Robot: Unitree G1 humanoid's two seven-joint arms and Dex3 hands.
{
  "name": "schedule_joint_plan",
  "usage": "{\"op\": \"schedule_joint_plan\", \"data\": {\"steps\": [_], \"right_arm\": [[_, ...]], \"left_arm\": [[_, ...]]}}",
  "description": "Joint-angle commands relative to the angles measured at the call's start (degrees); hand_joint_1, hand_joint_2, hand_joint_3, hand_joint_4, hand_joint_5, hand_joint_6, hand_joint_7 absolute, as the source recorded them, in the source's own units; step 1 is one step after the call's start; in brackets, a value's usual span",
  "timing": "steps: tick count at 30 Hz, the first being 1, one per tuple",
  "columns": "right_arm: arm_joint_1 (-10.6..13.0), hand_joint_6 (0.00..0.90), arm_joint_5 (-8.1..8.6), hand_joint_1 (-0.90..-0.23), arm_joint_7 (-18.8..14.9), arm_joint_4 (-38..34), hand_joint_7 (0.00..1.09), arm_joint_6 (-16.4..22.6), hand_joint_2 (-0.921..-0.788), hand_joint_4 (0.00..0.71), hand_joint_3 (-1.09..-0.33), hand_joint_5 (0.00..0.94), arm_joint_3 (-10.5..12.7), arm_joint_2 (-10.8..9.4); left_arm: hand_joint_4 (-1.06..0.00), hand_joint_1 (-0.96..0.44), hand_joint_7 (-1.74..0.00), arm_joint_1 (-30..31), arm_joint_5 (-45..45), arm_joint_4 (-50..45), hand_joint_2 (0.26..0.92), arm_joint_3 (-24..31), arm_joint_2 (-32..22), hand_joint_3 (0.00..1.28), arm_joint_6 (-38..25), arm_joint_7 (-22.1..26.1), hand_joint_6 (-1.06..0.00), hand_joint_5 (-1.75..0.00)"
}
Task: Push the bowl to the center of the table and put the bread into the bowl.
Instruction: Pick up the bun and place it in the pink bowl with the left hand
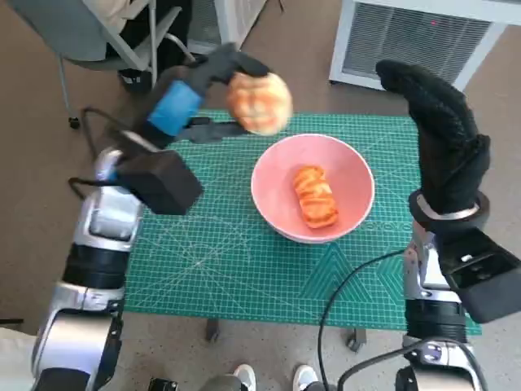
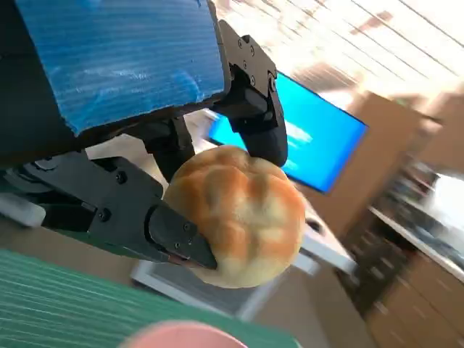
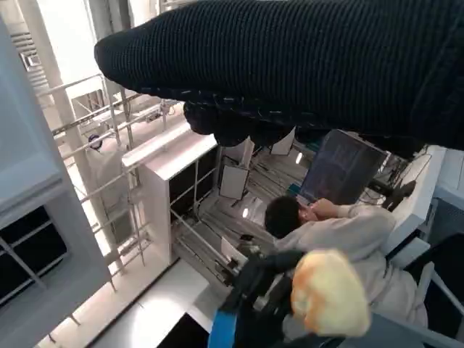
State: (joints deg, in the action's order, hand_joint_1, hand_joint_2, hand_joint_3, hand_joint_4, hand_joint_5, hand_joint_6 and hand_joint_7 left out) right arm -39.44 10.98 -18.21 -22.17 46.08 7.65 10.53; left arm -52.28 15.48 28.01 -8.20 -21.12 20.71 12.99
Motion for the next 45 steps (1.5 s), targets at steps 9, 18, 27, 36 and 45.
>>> {"op": "schedule_joint_plan", "data": {"steps": [9, 18, 27, 36, 45], "right_arm": [[1.12, 0.048, -0.65, -0.592, 1.02, 1.8, 0.62, -1.25, -0.921, 0.318, -0.704, 0.001, -0.22, 0.02], [1.81, 0.048, -1.72, -0.592, 2.34, 3.07, 0.62, -1.36, -0.921, 0.318, -0.704, 0.001, 0.22, 0.51], [1.99, 0.048, -2.16, -0.596, 3.09, 3.18, 0.62, -1.29, -0.921, 0.318, -0.705, 0.001, 0.5, 0.53], [1.64, 0.048, -2.46, -0.594, 3.78, 3.59, 0.62, -1.86, -0.921, 0.318, -0.707, 0.001, 0.45, 0.46], [1.05, 0.048, -2.87, -0.595, 4.48, 4.88, 0.62, -2.89, -0.921, 0.318, -0.707, 0.001, 0.36, 0.57]], "left_arm": [[-0.7, 0.0, -1.25, -5.41, 3.18, 11.51, 0.92, -6.38, 3.71, 0.08, 2.6, 4.17, -0.59, -1.1], [-0.19, -0.17, -0.26, -9.1, 2.91, 14.94, 0.918, -11.4, 2.35, 0.08, -5.66, 24.28, -0.25, -0.17], [-0.01, -0.4, -0.03, -11.7, 4.31, 12.29, 0.921, -13.47, 1.08, 0.08, -13.3, 34.7, -0.15, 0.0], [0.0, -0.38, -0.03, -7.76, -0.74, 10.61, 0.921, -7.24, 1.74, 0.1, -7.06, 27.27, -0.17, 0.0], [-0.15, -0.35, -0.1, -5.23, -8.65, 9.13, 0.921, 0.88, 3.86, 0.14, 1.75, 18.96, -0.34, -0.05]]}}
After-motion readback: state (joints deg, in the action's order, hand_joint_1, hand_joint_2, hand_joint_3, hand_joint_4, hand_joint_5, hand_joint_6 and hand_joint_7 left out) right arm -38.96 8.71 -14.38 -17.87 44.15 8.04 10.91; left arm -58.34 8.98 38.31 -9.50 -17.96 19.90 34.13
